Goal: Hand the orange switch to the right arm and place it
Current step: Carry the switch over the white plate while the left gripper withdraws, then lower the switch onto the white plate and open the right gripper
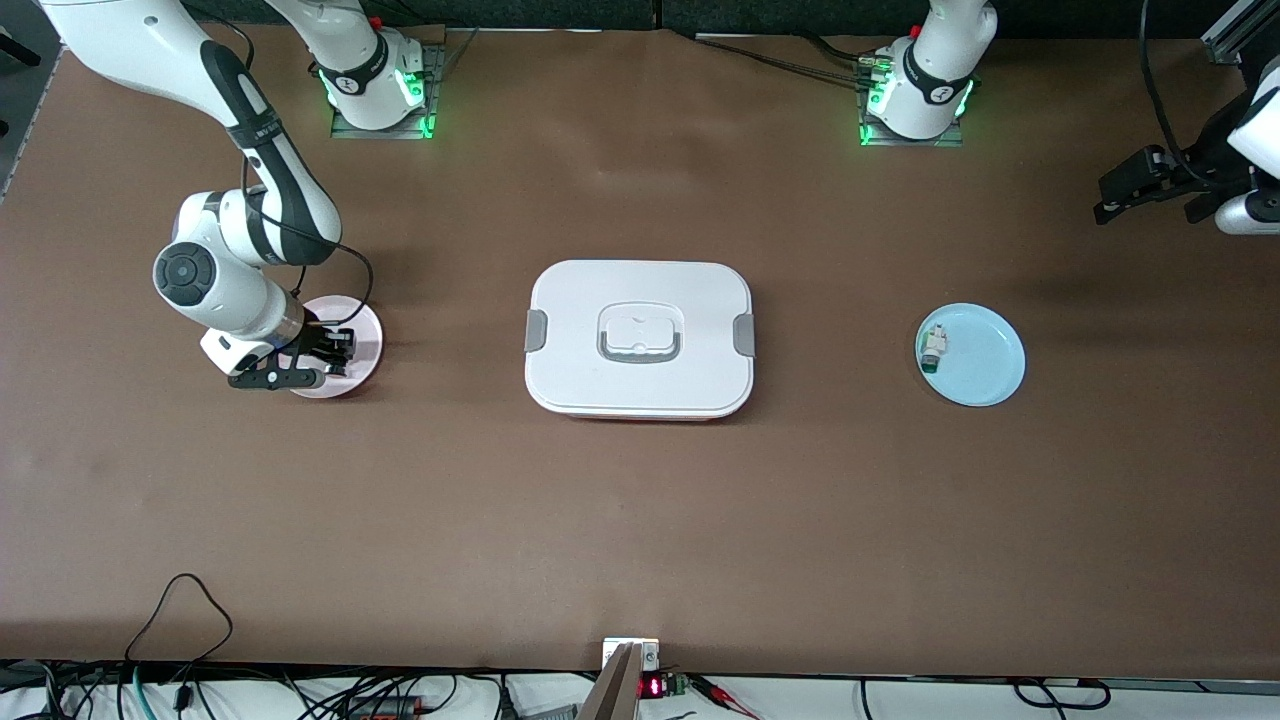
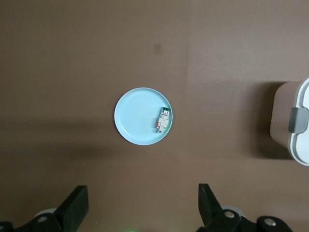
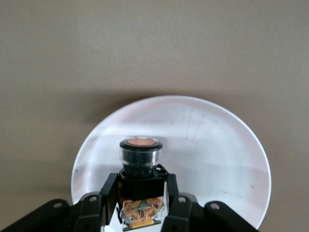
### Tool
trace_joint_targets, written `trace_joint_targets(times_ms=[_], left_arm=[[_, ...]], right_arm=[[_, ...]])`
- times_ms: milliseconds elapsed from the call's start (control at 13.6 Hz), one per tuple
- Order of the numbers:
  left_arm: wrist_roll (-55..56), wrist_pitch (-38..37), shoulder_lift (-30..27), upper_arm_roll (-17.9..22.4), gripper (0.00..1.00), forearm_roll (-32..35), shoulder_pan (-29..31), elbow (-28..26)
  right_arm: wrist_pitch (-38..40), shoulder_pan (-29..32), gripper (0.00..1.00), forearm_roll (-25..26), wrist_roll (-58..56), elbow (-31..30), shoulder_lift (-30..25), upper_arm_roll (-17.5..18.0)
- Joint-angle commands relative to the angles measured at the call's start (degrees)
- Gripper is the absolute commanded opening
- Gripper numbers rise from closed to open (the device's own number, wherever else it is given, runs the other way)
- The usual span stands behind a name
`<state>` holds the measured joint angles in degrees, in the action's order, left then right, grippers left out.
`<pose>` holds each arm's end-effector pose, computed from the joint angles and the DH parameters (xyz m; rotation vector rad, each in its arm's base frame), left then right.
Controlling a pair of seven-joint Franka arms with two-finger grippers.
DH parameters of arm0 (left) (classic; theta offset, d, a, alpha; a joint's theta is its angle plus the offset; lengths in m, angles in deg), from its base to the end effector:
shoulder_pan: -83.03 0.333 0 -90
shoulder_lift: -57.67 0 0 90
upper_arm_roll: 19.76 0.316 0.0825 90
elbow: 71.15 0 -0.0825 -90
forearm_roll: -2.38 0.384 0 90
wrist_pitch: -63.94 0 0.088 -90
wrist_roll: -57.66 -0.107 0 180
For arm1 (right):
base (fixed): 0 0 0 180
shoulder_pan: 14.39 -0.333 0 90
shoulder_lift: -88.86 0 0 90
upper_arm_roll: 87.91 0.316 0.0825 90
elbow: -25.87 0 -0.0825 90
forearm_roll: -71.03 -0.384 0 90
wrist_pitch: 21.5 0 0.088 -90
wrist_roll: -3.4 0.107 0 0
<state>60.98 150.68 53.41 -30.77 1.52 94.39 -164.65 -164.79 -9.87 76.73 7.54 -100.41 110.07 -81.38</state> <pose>0.5254 -0.0024 0.6303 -3.1388 -0.1011 0.0707 0.5470 0.0209 0.2064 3.1203 0.0600 -0.1069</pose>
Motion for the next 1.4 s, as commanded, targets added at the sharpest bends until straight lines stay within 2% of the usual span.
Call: trace_joint_targets(times_ms=[0, 74, 147, 442, 662, 810, 957, 1030, 1325], left_arm=[[1.3, 1.3, -1.7, -0.3, 1.0, 1.2, -0.4, -1.6], [1.3, 1.3, -1.7, -0.3, 1.0, 1.4, -0.6, -1.3], [1.1, 1.2, -1.7, -0.3, 1.0, 1.4, -0.8, -1.0], [0.4, 0.8, -1.2, 0.1, 1.0, 1.4, -2.8, 0.0], [0.1, 0.5, 0.5, 5.0, 1.0, 1.3, -6.7, 2.3], [0.1, 0.0, 1.6, 5.0, 1.0, 1.5, -7.0, 4.1], [0.1, -0.4, 2.7, 5.0, 1.0, 1.6, -7.1, 5.5], [-0.8, -0.6, 3.3, 4.9, 1.0, 2.3, -7.1, 6.6], [-3.9, -0.5, 5.2, 4.9, 1.0, 3.2, -7.5, 8.2]], right_arm=[[-0.4, 0.9, 0.57, 1.5, -0.9, -2.0, -1.6, 0.3], [-0.4, 1.0, 0.88, 1.5, -0.9, -2.0, -1.8, 0.3], [-0.2, 1.0, 1.0, 1.5, -0.1, -1.9, -2.8, 0.4], [3.4, 0.5, 1.0, 0.5, -0.3, 1.0, -7.9, 0.5], [14.3, -0.8, 1.0, -0.1, 0.5, 8.0, -12.0, 0.6], [21.9, -1.8, 1.0, -0.3, 0.6, 12.0, -15.2, 0.7], [32.3, -2.9, 1.0, -4.4, 0.4, 20.0, -16.4, 0.6], [36.6, -3.0, 1.0, -4.6, 0.6, 23.7, -16.5, 0.6], [47.9, -3.7, 1.0, -6.3, 0.0, 33.7, -17.1, 0.7]])
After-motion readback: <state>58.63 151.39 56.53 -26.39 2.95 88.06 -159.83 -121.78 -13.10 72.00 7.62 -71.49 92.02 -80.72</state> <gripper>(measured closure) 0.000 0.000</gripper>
